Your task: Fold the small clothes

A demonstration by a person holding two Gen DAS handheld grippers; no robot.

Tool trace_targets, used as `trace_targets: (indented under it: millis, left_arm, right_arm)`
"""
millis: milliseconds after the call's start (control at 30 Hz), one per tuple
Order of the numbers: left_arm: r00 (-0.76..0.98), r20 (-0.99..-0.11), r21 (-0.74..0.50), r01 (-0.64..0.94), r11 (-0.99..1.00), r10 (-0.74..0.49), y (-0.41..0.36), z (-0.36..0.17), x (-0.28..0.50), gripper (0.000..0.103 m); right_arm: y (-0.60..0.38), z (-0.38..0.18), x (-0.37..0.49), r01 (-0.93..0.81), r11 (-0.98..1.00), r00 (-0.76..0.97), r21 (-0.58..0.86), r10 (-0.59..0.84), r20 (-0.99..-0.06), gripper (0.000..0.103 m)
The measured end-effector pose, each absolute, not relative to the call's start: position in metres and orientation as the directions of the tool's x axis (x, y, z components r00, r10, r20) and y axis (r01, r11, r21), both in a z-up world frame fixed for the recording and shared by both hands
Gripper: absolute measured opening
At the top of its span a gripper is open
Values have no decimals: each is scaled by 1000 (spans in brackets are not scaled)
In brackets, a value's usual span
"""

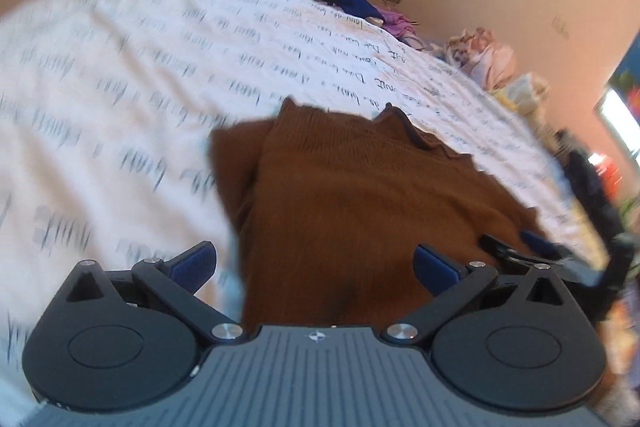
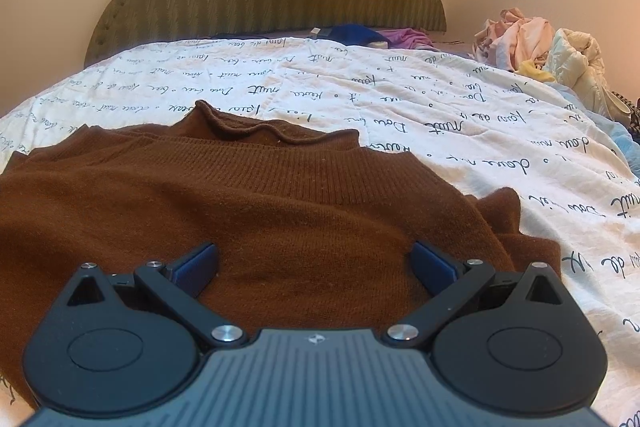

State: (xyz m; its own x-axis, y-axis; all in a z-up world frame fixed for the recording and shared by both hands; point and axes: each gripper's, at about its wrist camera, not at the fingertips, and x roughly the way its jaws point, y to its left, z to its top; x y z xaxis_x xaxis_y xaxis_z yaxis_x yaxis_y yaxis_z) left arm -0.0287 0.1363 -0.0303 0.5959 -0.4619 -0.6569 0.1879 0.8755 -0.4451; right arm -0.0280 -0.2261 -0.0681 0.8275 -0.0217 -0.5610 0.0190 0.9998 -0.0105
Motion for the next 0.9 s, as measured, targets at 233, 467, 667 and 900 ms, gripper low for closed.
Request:
trace_targets:
  millis: [233,467,667,900]
  left_arm:
    - [535,-514,-763,70,642,-670,202,-54,-55,103]
    - [429,-523,-829,-56,556,-736,186,-70,-31,103]
    - [467,-533,-821,-84,564,-706,175,-72,-29,86]
    - [445,-506,-852,-122,509,-739,171,-93,-32,10]
  right_arm:
    - [-214,-43,-43,10,997,884,70,24,-467,103]
    - [-166,-6,-35,-87,994,908,69,108,-405,103]
    - [-130,22,-2,-182,962,851,203,257,-458,103]
    - [-110,39,26,-181,939,773,294,321,-548,103]
